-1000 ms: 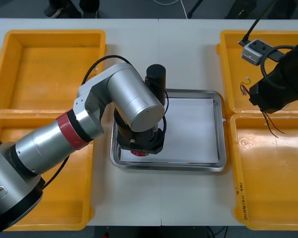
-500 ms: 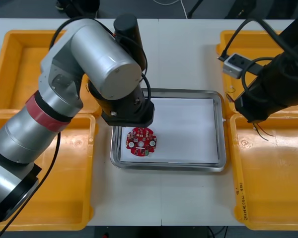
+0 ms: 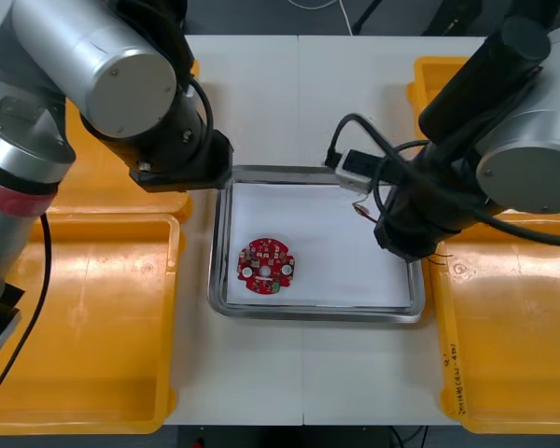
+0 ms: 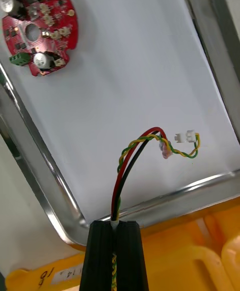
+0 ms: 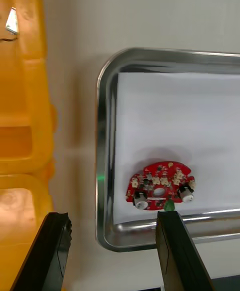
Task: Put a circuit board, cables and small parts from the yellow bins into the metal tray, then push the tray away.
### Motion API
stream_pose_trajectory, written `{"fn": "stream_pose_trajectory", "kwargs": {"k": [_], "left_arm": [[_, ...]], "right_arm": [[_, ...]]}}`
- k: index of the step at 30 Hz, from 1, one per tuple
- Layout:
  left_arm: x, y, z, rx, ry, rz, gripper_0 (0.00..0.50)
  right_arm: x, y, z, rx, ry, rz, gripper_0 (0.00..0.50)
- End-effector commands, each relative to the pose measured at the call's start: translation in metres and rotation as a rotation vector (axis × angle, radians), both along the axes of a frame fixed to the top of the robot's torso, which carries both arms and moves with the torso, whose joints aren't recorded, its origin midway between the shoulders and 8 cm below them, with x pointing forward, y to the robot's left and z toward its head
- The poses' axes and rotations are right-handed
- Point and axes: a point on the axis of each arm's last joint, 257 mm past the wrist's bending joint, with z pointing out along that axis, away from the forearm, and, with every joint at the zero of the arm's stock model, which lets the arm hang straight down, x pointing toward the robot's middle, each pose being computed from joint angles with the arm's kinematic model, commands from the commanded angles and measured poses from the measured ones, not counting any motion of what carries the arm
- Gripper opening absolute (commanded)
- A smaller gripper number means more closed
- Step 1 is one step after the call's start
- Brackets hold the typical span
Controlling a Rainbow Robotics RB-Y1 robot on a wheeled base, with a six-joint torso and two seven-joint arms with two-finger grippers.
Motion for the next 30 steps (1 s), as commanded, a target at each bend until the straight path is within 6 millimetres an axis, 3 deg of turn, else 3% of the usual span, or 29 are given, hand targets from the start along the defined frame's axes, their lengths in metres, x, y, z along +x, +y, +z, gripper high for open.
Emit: {"fn": "stream_pose_trajectory", "kwargs": {"k": [1,10,21,30], "left_arm": [[0.017,0.041,0.038,0.047,-0.093,-0.011,0.500],[0.042,0.091,0.061,0.046,-0.128,0.058,0.500],[0.062,0.137,0.077,0.046,-0.158,0.116,0.500],[0.094,0.152,0.093,0.012,-0.222,0.126,0.500]], "right_arm": [[-0.001,0.031,0.010,-0.039,-0.074,0.173,0.000],[-0.007,0.033,-0.016,-0.156,-0.079,0.335,0.000],[-0.010,0.028,-0.052,-0.211,-0.059,0.320,0.000],[0.001,0.036,-0.077,-0.169,-0.063,0.290,0.000]]}}
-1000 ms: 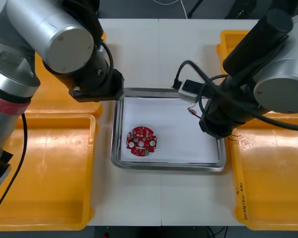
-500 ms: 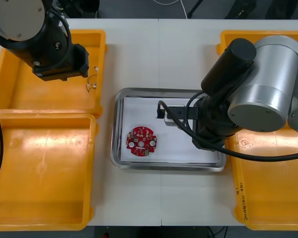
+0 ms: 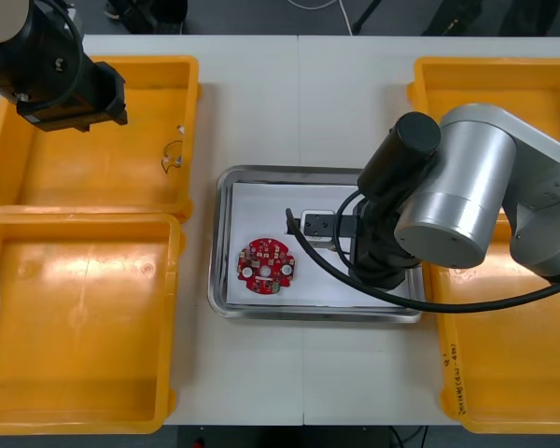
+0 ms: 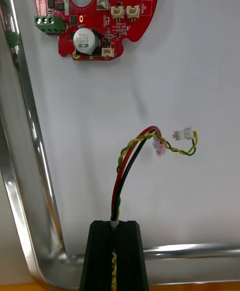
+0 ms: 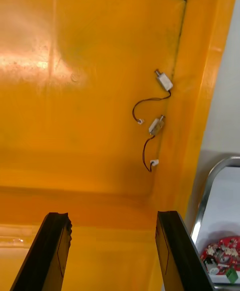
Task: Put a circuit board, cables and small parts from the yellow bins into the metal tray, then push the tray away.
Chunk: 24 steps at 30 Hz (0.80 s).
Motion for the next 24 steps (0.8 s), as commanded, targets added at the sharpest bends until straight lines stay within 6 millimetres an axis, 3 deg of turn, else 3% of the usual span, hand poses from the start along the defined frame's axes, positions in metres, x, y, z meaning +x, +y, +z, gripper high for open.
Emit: {"fn": "stream_pose_trajectory", "kwargs": {"k": [1,15,24], "left_arm": [[0.025,0.018,0.038,0.030,-0.088,-0.028,0.500],[0.063,0.044,0.032,0.114,-0.113,-0.119,0.500],[0.068,0.034,0.019,0.176,-0.116,-0.329,0.500]], "right_arm": [[-0.002,0.012,-0.016,0.004,-0.011,0.039,0.000],[-0.013,-0.005,-0.052,-0.024,0.002,0.014,0.000],[-0.019,-0.002,-0.068,-0.008,0.036,0.004,0.000]]}}
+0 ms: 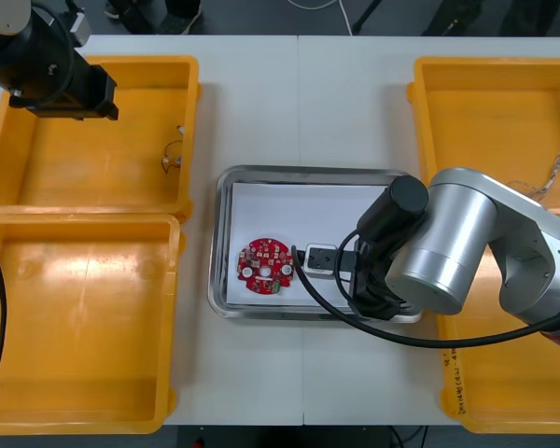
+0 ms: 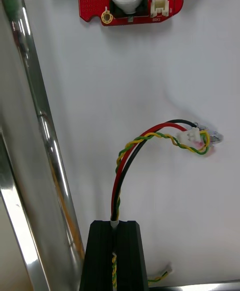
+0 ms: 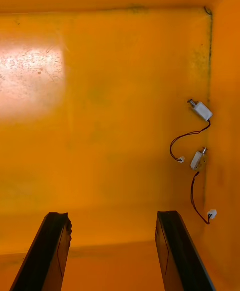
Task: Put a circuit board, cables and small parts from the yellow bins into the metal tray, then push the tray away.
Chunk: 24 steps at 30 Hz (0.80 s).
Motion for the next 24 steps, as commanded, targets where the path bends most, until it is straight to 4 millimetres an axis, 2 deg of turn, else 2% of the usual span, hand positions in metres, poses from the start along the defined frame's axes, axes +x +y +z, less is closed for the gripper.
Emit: {"fn": "stream_pose_trajectory", "kwargs": {"k": [1,9,12,13,15,16,17,18,24], "left_arm": [[0.017,-0.004,0.039,0.061,-0.096,-0.186,0.500],[0.022,-0.005,0.028,0.126,-0.109,-0.346,0.500],[0.023,-0.009,0.023,0.138,-0.113,-0.410,0.500],[0.024,-0.011,0.021,0.128,-0.118,-0.433,0.500],[0.026,-0.015,0.016,0.122,-0.129,-0.482,0.500],[0.027,-0.016,0.014,0.124,-0.131,-0.494,0.500],[0.028,-0.018,0.012,0.122,-0.141,-0.519,0.500],[0.029,-0.019,0.009,0.125,-0.145,-0.541,0.500],[0.029,-0.023,0.001,0.166,-0.163,-0.653,0.500]], "right_arm": [[-0.006,0.009,-0.011,-0.009,0.018,0.048,0.000],[-0.001,0.010,-0.012,-0.009,-0.003,0.036,0.000],[0.002,0.011,-0.011,-0.007,-0.016,0.038,0.185],[0.004,0.011,-0.010,-0.007,-0.024,0.040,0.286],[0.007,0.015,-0.008,0.005,-0.038,0.044,0.428],[0.008,0.016,-0.008,0.006,-0.042,0.044,0.479],[0.009,0.017,-0.007,0.009,-0.050,0.046,0.479],[0.010,0.017,-0.006,0.010,-0.055,0.046,0.500],[0.015,0.018,-0.001,0.009,-0.077,0.044,0.500]]}}
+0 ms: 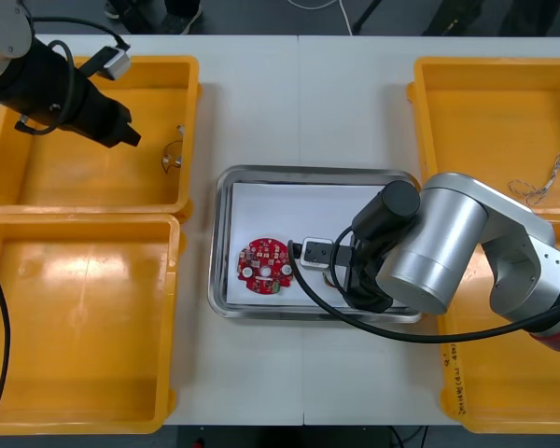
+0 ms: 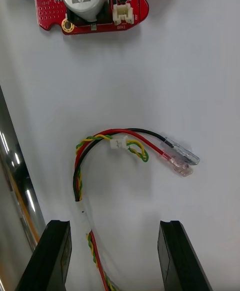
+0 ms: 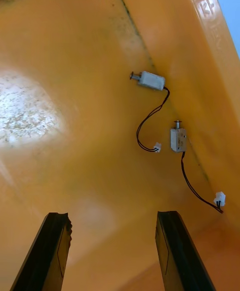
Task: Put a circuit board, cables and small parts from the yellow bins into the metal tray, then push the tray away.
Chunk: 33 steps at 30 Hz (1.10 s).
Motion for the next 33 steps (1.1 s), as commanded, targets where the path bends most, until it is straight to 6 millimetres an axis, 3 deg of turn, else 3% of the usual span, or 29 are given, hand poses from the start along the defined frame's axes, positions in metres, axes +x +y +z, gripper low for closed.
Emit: {"fn": "stream_pose_trajectory", "kwargs": {"k": [1,9,16,28,33], "left_arm": [[0.019,0.001,0.046,0.104,-0.165,-0.200,0.500],[0.036,-0.006,0.030,0.147,-0.243,-0.298,0.500],[0.040,-0.017,0.018,0.162,-0.278,-0.374,0.500],[0.042,-0.047,0.011,0.118,-0.323,-0.445,0.500],[0.047,-0.050,0.006,0.112,-0.333,-0.425,0.500]], "right_arm": [[-0.003,0.014,0.004,0.006,-0.023,0.061,0.500],[-0.001,0.014,0.019,0.035,-0.017,0.038,0.500],[-0.001,0.014,0.046,0.083,0.031,0.008,0.500],[-0.004,-0.013,0.121,0.048,0.024,-0.057,0.500],[0.003,-0.010,0.156,0.138,0.010,-0.071,0.500]]}}
